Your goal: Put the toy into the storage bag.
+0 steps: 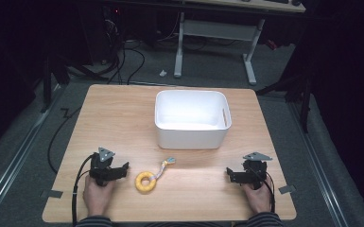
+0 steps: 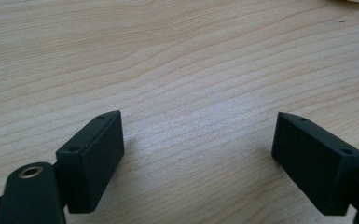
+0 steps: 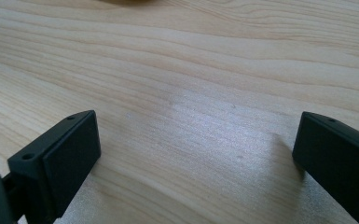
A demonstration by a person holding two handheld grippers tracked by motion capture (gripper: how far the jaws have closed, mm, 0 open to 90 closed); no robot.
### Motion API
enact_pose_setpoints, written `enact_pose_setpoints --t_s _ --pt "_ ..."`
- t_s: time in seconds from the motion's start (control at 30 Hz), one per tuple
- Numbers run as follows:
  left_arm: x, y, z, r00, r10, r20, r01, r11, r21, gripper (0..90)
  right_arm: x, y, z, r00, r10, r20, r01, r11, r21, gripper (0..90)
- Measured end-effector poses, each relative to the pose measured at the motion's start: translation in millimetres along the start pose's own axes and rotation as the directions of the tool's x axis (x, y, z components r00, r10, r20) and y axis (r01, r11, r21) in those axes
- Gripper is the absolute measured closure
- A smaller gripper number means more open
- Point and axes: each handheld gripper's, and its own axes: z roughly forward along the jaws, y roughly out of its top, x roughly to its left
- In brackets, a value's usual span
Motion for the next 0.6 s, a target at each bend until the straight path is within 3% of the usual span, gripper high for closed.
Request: enact_pose_setpoints --t_s 0.6 --pt "0.0 -0.4 -0.7 1.0000 0.001 0.004 -0.001 1.0000 -0.001 17.9 1.6 -1.5 -1.9 0.9998 0.014 0.018 -0.014 1.000 -0.012 5.2"
